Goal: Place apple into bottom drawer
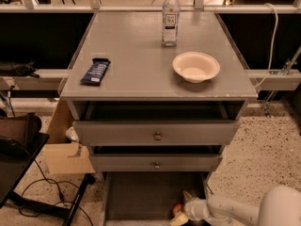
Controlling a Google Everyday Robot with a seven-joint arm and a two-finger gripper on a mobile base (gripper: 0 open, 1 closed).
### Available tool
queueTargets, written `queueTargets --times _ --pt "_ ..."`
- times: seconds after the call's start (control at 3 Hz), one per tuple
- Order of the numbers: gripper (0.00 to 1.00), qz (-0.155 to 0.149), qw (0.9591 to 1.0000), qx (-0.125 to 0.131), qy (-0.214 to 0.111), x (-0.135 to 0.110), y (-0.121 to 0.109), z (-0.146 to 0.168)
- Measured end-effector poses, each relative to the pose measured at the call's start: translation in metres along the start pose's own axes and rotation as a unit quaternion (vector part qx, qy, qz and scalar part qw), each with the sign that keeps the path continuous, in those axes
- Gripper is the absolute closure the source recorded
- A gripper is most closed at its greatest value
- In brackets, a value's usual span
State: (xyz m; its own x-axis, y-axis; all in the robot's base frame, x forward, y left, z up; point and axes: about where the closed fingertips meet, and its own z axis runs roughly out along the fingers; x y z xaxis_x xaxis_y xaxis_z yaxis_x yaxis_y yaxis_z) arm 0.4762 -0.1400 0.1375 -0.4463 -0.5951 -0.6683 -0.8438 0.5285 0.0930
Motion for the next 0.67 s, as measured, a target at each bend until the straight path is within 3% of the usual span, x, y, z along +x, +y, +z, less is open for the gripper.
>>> queueTargets --times 0.33,0.67 --pt "0.00 -0.005 0.9999 -0.011 -0.005 -0.014 0.016 -0.023" --pt "0.00 -0.007 0.9996 -0.018 -0.019 -0.036 0.038 -0.070"
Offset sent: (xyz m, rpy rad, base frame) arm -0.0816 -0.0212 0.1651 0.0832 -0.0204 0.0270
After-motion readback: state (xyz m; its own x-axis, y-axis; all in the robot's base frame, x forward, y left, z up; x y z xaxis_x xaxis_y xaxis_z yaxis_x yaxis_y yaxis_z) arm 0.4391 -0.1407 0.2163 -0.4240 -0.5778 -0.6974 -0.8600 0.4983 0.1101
